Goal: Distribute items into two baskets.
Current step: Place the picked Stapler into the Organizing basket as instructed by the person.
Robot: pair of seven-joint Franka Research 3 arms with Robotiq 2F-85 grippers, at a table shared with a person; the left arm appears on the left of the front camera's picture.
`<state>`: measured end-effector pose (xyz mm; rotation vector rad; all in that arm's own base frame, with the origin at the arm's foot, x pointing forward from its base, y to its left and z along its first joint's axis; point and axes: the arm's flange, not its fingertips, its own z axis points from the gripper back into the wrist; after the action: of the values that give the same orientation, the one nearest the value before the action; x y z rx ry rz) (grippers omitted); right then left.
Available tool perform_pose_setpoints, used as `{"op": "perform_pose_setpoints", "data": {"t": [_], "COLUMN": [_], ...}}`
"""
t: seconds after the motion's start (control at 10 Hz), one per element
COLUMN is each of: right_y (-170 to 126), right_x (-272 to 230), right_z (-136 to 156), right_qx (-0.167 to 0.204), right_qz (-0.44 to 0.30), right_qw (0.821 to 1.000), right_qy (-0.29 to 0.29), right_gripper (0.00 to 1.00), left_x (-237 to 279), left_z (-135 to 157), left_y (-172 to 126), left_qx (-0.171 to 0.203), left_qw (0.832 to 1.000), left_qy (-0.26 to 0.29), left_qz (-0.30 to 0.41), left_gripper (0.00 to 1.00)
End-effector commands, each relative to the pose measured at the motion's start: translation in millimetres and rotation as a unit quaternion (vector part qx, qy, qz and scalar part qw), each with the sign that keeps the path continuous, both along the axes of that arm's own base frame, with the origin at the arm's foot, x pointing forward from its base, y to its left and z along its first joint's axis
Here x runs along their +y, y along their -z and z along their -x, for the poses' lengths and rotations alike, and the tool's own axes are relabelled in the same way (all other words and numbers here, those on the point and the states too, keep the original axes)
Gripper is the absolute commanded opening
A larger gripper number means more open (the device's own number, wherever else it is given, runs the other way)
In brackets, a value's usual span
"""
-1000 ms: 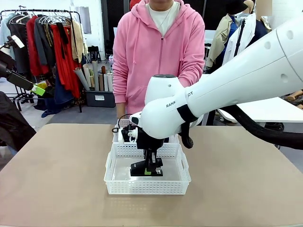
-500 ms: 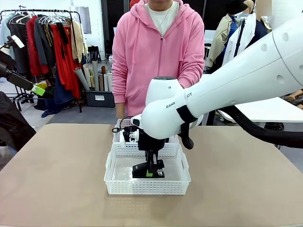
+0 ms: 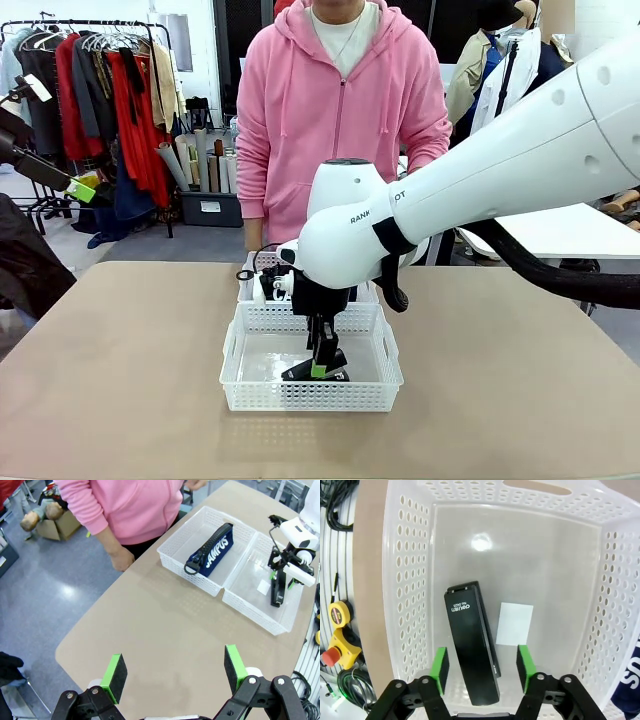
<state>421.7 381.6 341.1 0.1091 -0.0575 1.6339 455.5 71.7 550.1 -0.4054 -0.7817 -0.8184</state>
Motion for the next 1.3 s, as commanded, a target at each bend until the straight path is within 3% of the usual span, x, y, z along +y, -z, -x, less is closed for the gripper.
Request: {"op": "perform_pose_setpoints", "data": {"t": [0.0, 0.6, 1.2], "right_y": [-11, -57, -54], "right_x": [-3, -33, -18], "right_z": [0, 18, 10], "right_qx": [0.002, -0.027, -0.029], "right_qz": [-0.004, -0.005, 0.002], "right_qw": [1.000, 1.000, 1.000], "right_qy": [-0.008, -0.004, 0.005], "right_gripper": [1.00, 1.00, 1.00], "left_x": [-1, -1, -1], "left_z": [0, 0, 0], "left_y": [0, 0, 0], "left_qx": [-0.003, -0.003, -0.003], "left_qw": [1.000, 1.000, 1.000], "left_qy": [-0.001, -0.001, -0.001], "left_qz": [0.002, 0.002, 0.002], "left_gripper": [1.00, 1.00, 1.00]}}
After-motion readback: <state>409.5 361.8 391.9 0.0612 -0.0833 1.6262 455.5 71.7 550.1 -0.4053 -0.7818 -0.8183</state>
